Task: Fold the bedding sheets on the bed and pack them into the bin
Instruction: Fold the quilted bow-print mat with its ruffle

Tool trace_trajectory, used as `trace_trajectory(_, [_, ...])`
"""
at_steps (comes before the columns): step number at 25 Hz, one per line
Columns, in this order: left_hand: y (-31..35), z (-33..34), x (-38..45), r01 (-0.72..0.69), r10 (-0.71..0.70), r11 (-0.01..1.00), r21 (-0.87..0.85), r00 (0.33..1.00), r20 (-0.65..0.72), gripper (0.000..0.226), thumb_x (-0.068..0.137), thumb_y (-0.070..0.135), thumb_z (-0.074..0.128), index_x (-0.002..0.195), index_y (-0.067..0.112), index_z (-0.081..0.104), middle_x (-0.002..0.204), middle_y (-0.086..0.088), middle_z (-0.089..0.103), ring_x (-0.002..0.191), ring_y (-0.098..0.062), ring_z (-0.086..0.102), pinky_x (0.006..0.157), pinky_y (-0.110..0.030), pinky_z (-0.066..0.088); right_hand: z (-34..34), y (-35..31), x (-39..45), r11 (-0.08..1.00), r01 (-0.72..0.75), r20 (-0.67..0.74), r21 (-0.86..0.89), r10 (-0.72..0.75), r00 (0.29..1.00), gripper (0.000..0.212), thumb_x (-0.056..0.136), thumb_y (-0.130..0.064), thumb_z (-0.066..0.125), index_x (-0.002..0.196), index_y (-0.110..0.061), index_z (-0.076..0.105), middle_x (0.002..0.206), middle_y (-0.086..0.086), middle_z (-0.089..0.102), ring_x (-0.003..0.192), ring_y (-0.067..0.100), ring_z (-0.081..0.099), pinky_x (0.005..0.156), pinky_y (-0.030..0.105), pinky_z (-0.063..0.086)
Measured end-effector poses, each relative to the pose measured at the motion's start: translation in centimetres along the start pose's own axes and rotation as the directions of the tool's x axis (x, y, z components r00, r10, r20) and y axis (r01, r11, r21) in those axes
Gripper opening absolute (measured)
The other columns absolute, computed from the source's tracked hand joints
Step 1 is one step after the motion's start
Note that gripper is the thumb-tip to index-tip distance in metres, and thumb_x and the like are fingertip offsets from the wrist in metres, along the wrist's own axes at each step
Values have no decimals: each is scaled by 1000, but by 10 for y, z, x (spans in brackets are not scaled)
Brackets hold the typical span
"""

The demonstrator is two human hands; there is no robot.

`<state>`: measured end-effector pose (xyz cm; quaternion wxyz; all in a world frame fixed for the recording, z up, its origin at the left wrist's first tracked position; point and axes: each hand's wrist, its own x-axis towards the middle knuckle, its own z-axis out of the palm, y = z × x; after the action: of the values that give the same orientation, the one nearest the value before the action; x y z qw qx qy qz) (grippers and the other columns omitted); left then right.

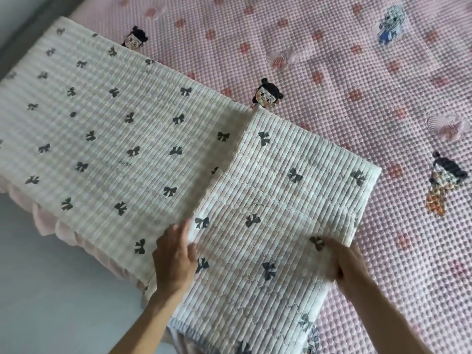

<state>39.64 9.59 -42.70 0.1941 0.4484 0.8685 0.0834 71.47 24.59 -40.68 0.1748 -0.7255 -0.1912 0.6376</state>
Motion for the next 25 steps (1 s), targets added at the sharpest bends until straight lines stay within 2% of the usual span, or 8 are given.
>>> trace_trajectory(4, [10, -28, 32, -112, 60, 979, 169, 956, 289, 53, 86, 25, 70, 134, 32, 47, 136, 0, 49, 116, -22, 54, 97, -45, 48, 41, -36, -55, 991, 117, -8, -58, -118, 993, 24, 79, -9, 76, 98, 2, 66, 77, 20, 70, 67, 29, 59, 60, 38, 49])
trace_trajectory(6, [31, -65, 50, 8, 24, 996, -83, 926, 377, 30, 90, 27, 66, 119, 25, 62, 123, 4, 61, 103, -14, 62, 91, -36, 54, 89, -66, -93, 963, 267, 65, -33, -264, 962, 39, 77, 2, 72, 111, -4, 53, 83, 21, 68, 68, 30, 60, 57, 37, 51])
trace_trajectory(10, [48, -157, 56, 119, 213, 762, -637, 882, 421, 18, 95, 37, 59, 92, 24, 71, 83, 6, 70, 76, -12, 67, 76, -32, 56, 208, -113, -152, 918, 394, 128, 50, -397, 909, 54, 80, 7, 58, 119, -21, 34, 77, 8, 55, 56, 14, 57, 46, 28, 48])
trace_trajectory(14, [-11, -229, 63, 271, 248, 563, -781, 846, 473, 37, 87, 55, 60, 116, 32, 62, 98, 7, 67, 84, 0, 65, 71, -18, 50, 319, -135, -177, 923, 380, 82, 60, -384, 919, 67, 76, 1, 54, 131, -29, 28, 76, 7, 53, 51, 15, 51, 42, 25, 42])
trace_trajectory(17, [-66, -264, 81, 261, 259, 664, -700, 798, 544, 67, 72, 55, 77, 131, 42, 46, 112, 19, 63, 93, 2, 64, 78, -19, 49, 396, -145, -179, 920, 391, 60, 15, -391, 919, 73, 73, -5, 54, 134, -33, 24, 87, 10, 62, 58, 21, 60, 44, 26, 46])
trace_trajectory(20, [-105, -281, 118, 200, 116, 786, -585, 882, 456, 74, 68, 30, 76, 135, 37, 43, 119, 16, 61, 85, -6, 63, 74, -29, 54, 462, -154, -171, 907, 413, 72, -80, -408, 910, 73, 76, -4, 52, 134, -36, 21, 103, 16, 65, 64, 24, 63, 45, 27, 48])
trace_trajectory(23, [-156, -283, 171, 225, -4, 866, -446, 895, 445, 85, 67, 24, 74, 144, 27, 38, 135, 3, 54, 113, -27, 60, 91, -41, 54, 519, -154, -161, 893, 440, 106, -97, -430, 896, 75, 83, -5, 59, 140, -34, 20, 118, 16, 57, 79, 24, 66, 50, 31, 56])
trace_trajectory(25, [-188, -269, 206, 277, -58, 867, -415, 882, 467, 74, 69, 18, 72, 138, 23, 45, 125, -2, 60, 99, -23, 64, 73, -36, 56, 544, -150, -147, 898, 426, 171, -108, -406, 898, 82, 86, -19, 70, 148, -32, 17, 122, 12, 52, 91, 29, 66, 72, 41, 61])
